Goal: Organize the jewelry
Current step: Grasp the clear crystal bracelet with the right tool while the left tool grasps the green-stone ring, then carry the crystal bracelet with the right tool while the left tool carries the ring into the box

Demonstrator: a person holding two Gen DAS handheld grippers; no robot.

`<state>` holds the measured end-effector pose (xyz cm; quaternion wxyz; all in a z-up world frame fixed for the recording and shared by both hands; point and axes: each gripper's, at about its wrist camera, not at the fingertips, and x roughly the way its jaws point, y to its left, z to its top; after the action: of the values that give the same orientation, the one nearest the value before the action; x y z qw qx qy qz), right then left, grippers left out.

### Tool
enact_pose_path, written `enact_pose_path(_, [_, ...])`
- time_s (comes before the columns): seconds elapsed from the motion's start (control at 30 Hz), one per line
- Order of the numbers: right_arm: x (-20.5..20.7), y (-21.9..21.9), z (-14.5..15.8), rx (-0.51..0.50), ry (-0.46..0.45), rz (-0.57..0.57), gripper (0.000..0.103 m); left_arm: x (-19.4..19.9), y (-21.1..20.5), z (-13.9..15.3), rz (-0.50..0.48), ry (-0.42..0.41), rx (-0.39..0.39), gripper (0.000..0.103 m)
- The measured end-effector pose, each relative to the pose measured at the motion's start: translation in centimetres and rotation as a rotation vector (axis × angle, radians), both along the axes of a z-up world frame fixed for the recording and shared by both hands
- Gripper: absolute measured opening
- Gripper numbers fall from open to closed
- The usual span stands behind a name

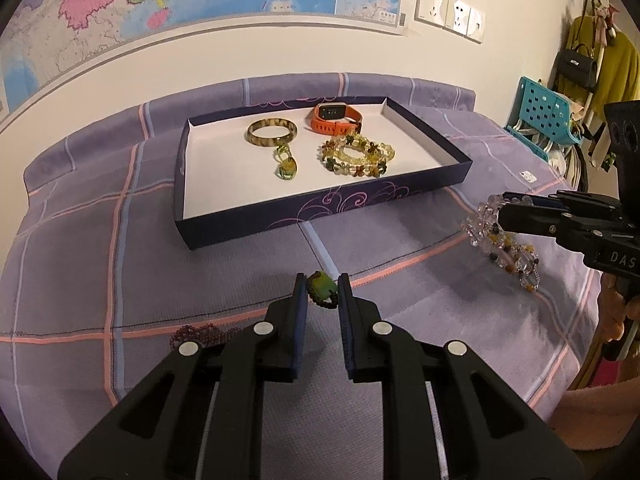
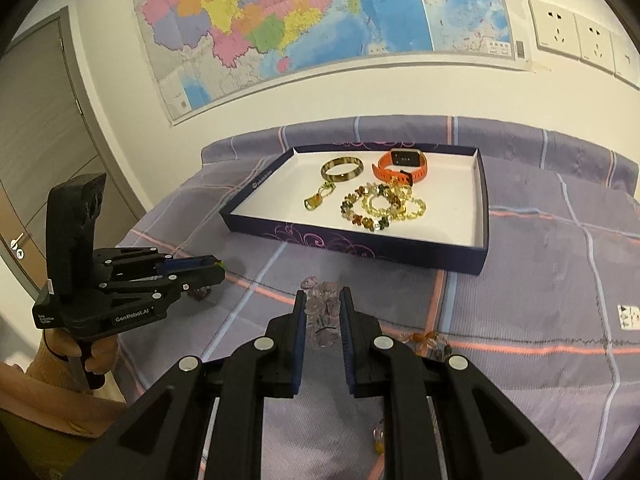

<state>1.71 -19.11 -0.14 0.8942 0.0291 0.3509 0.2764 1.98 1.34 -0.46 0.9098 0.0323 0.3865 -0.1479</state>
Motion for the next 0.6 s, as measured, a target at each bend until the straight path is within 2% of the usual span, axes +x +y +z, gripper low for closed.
enact_pose_path(0.6, [1.1,0.4,1.2,-0.009,-0.033,0.016,0.014,0.8,-0.3,1.7,0.004,-0.033,-0.008,0.016])
